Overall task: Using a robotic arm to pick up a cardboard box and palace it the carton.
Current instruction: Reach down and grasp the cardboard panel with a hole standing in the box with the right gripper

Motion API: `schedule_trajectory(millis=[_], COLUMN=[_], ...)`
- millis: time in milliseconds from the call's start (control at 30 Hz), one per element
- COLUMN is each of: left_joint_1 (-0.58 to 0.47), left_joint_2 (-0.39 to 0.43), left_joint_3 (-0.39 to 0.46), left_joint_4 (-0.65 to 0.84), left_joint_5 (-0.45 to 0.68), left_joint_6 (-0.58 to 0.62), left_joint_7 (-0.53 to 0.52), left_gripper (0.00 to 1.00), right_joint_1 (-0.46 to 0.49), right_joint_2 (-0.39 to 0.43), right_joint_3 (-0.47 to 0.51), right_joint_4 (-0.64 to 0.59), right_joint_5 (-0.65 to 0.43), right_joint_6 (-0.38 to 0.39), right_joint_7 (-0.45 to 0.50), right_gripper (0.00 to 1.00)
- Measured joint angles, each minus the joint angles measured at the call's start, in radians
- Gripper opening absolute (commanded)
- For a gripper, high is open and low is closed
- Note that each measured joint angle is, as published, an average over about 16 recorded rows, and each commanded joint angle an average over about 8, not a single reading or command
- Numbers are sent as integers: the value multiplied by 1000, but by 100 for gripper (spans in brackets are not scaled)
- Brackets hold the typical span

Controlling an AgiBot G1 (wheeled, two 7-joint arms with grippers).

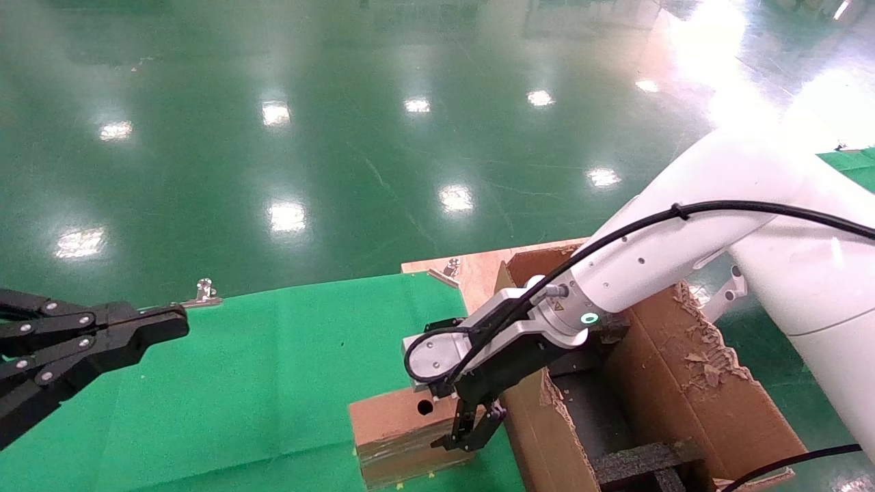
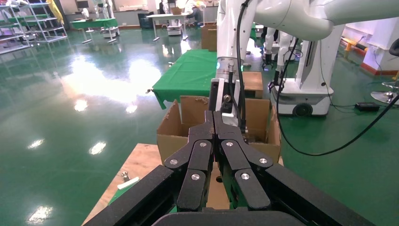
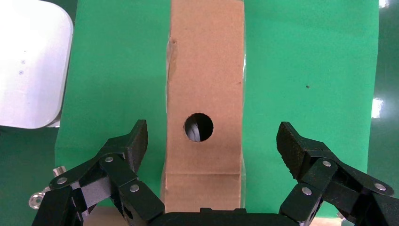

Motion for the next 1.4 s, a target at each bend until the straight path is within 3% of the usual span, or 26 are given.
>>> schedule_trajectory(millis=[133, 167, 267, 400, 433, 1400], left_joint_1=[0, 0, 0, 0, 0, 0], left_joint_2=[0, 0, 0, 0, 0, 0], left_joint_3=[0, 0, 0, 0, 0, 0], left_joint_4=[0, 0, 0, 0, 0, 0], left_joint_5=[0, 0, 0, 0, 0, 0], left_joint_6=[0, 0, 0, 0, 0, 0], left_joint_7=[0, 0, 0, 0, 0, 0], left_gripper=[50, 62, 100, 100, 100, 100], right_joint_1=[5, 6, 8, 9, 10, 9], right_joint_2=[-1, -2, -2, -3, -3, -3], right_joint_3=[-19, -23, -34, -45, -47, -50], right_joint_4=[10, 12, 17, 20, 20, 21], right_joint_5=[-11, -13, -18, -26, -28, -31], right_joint_6=[4, 5, 8, 12, 12, 14], right_joint_7=[-1, -2, -3, -6, -6, -8], right_gripper=[99, 92, 56, 7, 2, 0])
